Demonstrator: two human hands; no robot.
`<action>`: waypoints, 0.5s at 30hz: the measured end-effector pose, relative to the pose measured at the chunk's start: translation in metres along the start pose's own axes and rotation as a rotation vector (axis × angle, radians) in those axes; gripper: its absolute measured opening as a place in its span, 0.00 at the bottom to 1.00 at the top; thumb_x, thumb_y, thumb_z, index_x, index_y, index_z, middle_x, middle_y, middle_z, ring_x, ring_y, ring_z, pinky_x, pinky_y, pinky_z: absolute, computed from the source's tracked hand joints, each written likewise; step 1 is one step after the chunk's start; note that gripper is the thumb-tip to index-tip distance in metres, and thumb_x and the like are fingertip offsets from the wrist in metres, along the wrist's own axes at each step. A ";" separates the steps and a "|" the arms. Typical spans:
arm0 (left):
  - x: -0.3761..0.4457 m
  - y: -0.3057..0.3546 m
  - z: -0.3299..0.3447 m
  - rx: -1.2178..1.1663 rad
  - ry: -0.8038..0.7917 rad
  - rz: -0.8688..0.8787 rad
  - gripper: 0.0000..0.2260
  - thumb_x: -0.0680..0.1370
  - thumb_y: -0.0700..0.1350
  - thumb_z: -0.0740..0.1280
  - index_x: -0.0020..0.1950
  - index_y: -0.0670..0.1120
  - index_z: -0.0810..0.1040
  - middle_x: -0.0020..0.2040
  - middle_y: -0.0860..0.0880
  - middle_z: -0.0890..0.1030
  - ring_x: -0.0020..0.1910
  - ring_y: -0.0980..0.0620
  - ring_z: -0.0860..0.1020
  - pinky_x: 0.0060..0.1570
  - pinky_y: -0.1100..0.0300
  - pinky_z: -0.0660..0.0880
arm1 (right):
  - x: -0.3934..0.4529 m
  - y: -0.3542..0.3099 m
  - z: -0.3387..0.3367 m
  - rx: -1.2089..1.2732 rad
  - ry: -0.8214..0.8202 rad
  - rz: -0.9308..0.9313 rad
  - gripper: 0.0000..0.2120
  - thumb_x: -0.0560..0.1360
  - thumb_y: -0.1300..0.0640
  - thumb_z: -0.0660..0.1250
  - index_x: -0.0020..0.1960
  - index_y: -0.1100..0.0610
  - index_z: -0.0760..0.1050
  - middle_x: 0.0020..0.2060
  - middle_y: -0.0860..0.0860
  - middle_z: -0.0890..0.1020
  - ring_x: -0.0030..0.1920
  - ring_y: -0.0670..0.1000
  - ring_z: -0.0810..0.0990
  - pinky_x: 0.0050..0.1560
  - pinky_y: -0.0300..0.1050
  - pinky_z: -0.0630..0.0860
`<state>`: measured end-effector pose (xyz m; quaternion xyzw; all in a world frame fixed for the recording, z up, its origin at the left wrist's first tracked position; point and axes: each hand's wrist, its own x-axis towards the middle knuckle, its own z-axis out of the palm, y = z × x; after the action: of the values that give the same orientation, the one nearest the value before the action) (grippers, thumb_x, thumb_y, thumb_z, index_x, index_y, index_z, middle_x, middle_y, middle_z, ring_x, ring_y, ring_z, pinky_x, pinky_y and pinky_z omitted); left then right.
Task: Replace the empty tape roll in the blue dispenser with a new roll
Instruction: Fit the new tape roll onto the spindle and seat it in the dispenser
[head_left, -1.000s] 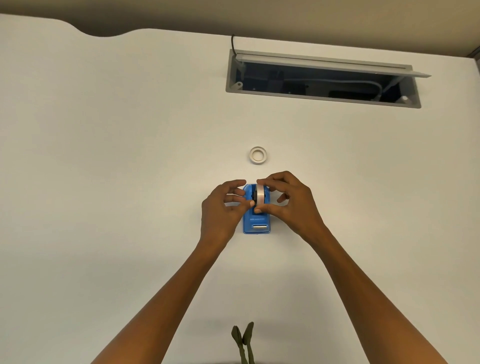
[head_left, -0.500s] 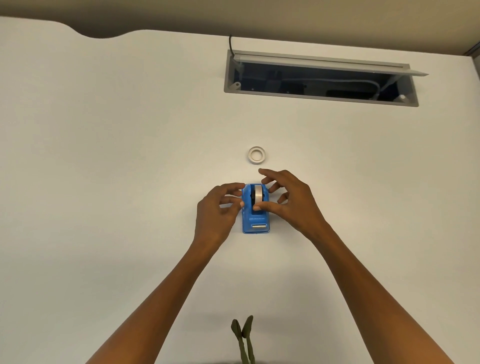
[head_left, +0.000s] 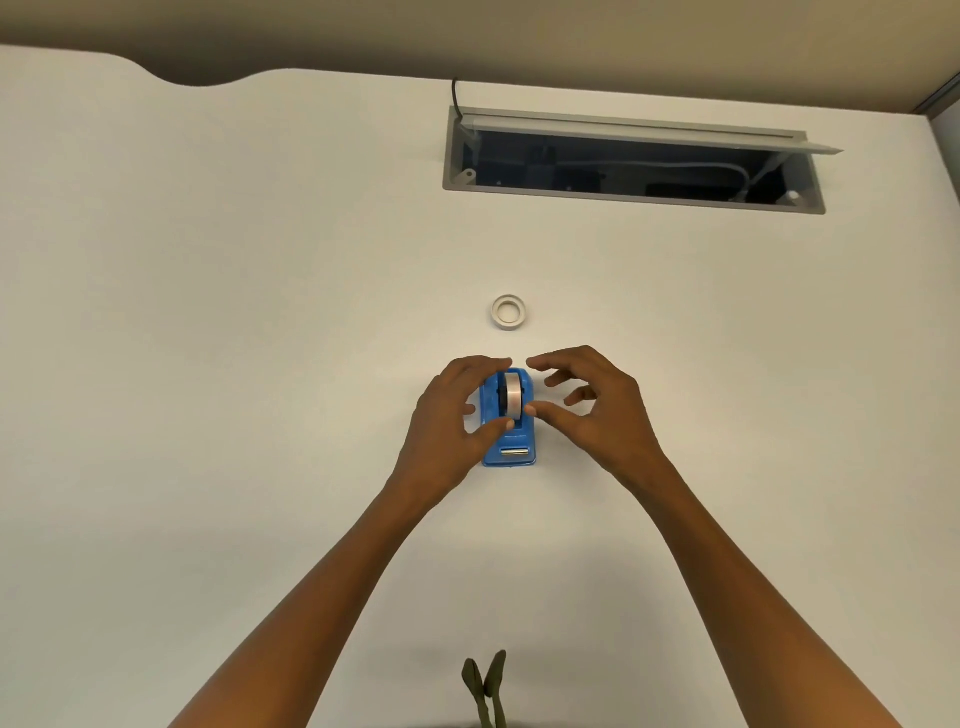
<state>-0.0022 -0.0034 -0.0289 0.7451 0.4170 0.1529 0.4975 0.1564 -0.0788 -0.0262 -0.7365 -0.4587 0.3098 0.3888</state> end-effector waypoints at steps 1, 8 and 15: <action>0.001 0.001 0.000 -0.004 0.006 -0.022 0.25 0.71 0.44 0.72 0.66 0.51 0.70 0.65 0.47 0.73 0.59 0.50 0.73 0.55 0.57 0.74 | 0.000 -0.001 0.000 -0.011 -0.019 -0.018 0.21 0.67 0.56 0.75 0.59 0.53 0.76 0.57 0.51 0.79 0.49 0.47 0.79 0.43 0.32 0.74; 0.004 0.000 0.000 -0.022 0.017 -0.074 0.25 0.72 0.44 0.72 0.68 0.49 0.69 0.66 0.45 0.74 0.60 0.47 0.74 0.59 0.51 0.74 | 0.007 -0.001 0.006 -0.066 -0.119 -0.057 0.20 0.65 0.55 0.77 0.56 0.52 0.78 0.56 0.51 0.78 0.49 0.44 0.76 0.41 0.28 0.70; 0.002 -0.003 0.001 -0.017 0.044 -0.015 0.20 0.73 0.43 0.70 0.64 0.48 0.72 0.62 0.47 0.76 0.57 0.50 0.74 0.53 0.61 0.73 | 0.013 0.002 0.006 -0.047 -0.137 -0.045 0.18 0.64 0.55 0.78 0.53 0.51 0.79 0.50 0.45 0.77 0.46 0.41 0.77 0.38 0.27 0.74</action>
<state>-0.0020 -0.0024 -0.0320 0.7340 0.4321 0.1693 0.4958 0.1573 -0.0653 -0.0321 -0.7121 -0.5075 0.3400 0.3460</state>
